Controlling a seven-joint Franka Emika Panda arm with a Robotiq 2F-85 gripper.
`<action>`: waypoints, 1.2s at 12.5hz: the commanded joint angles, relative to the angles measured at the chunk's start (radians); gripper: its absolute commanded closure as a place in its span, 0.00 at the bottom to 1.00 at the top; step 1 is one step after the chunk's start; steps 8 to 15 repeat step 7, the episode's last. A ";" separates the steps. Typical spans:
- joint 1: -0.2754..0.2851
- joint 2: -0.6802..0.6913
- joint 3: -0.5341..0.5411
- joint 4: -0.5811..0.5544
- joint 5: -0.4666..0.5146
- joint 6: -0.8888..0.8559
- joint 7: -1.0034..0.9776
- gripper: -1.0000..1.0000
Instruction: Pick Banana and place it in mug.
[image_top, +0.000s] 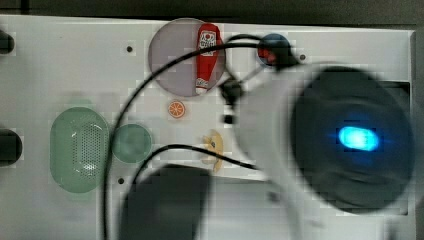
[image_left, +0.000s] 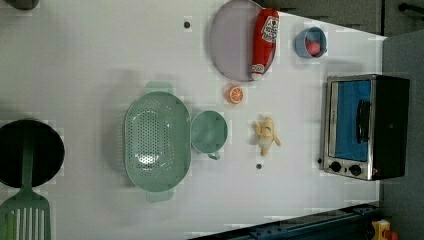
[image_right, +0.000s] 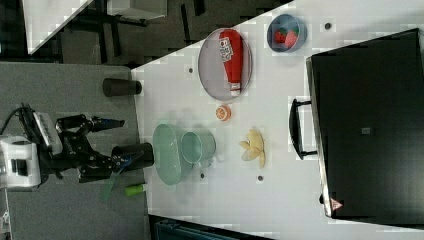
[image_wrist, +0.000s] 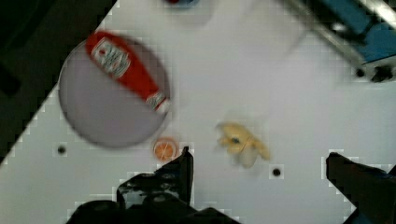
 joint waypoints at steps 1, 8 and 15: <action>0.046 0.019 0.014 -0.008 -0.014 -0.029 0.035 0.00; 0.046 0.033 0.013 -0.014 -0.014 -0.002 0.035 0.00; 0.046 0.033 0.013 -0.014 -0.014 -0.002 0.035 0.00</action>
